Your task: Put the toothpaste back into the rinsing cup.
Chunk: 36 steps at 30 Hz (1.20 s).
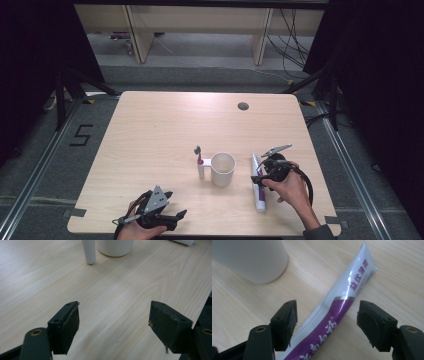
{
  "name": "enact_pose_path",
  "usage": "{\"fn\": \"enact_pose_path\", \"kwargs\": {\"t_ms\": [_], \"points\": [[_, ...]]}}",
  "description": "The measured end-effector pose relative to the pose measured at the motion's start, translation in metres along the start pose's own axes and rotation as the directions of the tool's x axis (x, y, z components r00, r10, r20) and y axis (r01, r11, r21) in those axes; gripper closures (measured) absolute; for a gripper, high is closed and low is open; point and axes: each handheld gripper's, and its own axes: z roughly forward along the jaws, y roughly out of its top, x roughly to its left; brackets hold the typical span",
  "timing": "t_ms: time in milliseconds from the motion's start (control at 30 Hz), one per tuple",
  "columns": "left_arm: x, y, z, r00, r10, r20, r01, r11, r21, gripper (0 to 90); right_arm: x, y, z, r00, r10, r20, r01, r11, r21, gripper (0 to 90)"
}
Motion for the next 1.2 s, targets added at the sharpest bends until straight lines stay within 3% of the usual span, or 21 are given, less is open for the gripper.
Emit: {"fn": "enact_pose_path", "kwargs": {"t_ms": [67, 133, 200, 333, 367, 467, 500, 533, 633, 767, 833, 867, 900, 967, 1067, 1200], "points": [[0.002, 0.000, -0.002, 0.9996, 0.028, -0.004, -0.028, 0.9991, 0.031, 23.9, -0.002, 0.000, 0.002, 0.9999, -0.008, 0.007, 0.008, 1.000, 0.014, 33.0], [0.001, 0.000, -0.001, 0.9998, 0.019, 0.003, -0.019, 0.9996, 0.021, 23.9, 0.000, 0.000, 0.003, 1.0000, 0.004, 0.000, -0.004, 1.000, 0.030, 33.9], [0.000, 0.000, 0.000, 1.0000, 0.005, -0.001, -0.005, 0.9999, 0.011, 23.9, -0.001, 0.000, 0.004, 0.9998, -0.017, 0.005, 0.017, 0.999, 0.028, 35.0], [0.000, 0.000, -0.001, 0.9998, 0.019, 0.002, -0.019, 0.9996, 0.022, 23.9, 0.001, 0.000, 0.006, 0.9997, -0.023, -0.002, 0.023, 0.998, 0.058, 35.7], [-0.001, 0.000, 0.000, 1.0000, 0.000, 0.002, 0.000, 1.0000, 0.005, 23.9, 0.002, 0.000, 0.006, 0.9998, -0.020, 0.002, 0.020, 0.997, 0.068, 36.2], [-0.001, 0.000, 0.000, 0.9999, 0.013, 0.005, -0.013, 0.9999, 0.006, 23.9, 0.005, 0.001, 0.009, 1.0000, 0.000, 0.010, -0.001, 0.995, 0.095, 36.0], [0.000, 0.000, -0.001, 0.9999, 0.014, 0.003, -0.014, 0.9998, 0.017, 23.9, 0.002, 0.002, 0.010, 0.9995, -0.026, 0.019, 0.024, 0.996, 0.091, 36.3], [-0.001, 0.000, 0.000, 1.0000, -0.002, 0.003, 0.002, 1.0000, 0.004, 23.9, 0.003, 0.002, 0.011, 1.0000, 0.002, 0.007, -0.003, 0.995, 0.097, 37.2], [-0.001, 0.000, 0.000, 0.9999, 0.012, 0.006, -0.012, 0.9999, 0.007, 23.9, 0.000, 0.003, 0.013, 0.9995, -0.024, 0.020, 0.022, 0.993, 0.115, 38.9], [-0.001, 0.000, 0.000, 0.9999, 0.014, 0.004, -0.014, 0.9998, 0.017, 23.9, -0.001, 0.005, 0.016, 0.9996, -0.023, 0.013, 0.021, 0.991, 0.132, 39.8], [-0.001, 0.000, 0.001, 0.9999, 0.010, 0.009, -0.010, 0.9999, 0.007, 23.9, 0.000, 0.008, 0.018, 1.0000, -0.002, 0.009, 0.001, 0.989, 0.150, 41.7], [0.000, 0.000, 0.000, 0.9996, 0.028, -0.001, -0.028, 0.9994, 0.020, 23.9, -0.002, 0.009, 0.018, 0.9993, -0.038, 0.002, 0.037, 0.988, 0.147, 43.8], [0.000, 0.000, 0.001, 0.9998, 0.019, -0.001, -0.019, 0.9998, 0.012, 23.9, 0.000, 0.010, 0.019, 0.9999, -0.015, -0.004, 0.015, 0.987, 0.160, 46.8], [-0.001, 0.000, 0.000, 0.9998, 0.019, 0.010, -0.019, 0.9998, 0.011, 23.9, -0.003, 0.012, 0.022, 0.9988, -0.036, -0.034, 0.041, 0.985, 0.167, 50.9], [0.000, 0.000, -0.001, 0.9997, 0.020, 0.017, -0.020, 0.9996, 0.019, 23.9, -0.003, 0.013, 0.025, 0.9975, -0.069, -0.016, 0.071, 0.976, 0.207, 55.4], [-0.001, 0.000, 0.000, 0.9994, 0.027, 0.020, -0.027, 0.9994, 0.021, 23.9, -0.003, 0.014, 0.024, 0.9976, -0.067, -0.018, 0.069, 0.969, 0.238, 60.2]]}}
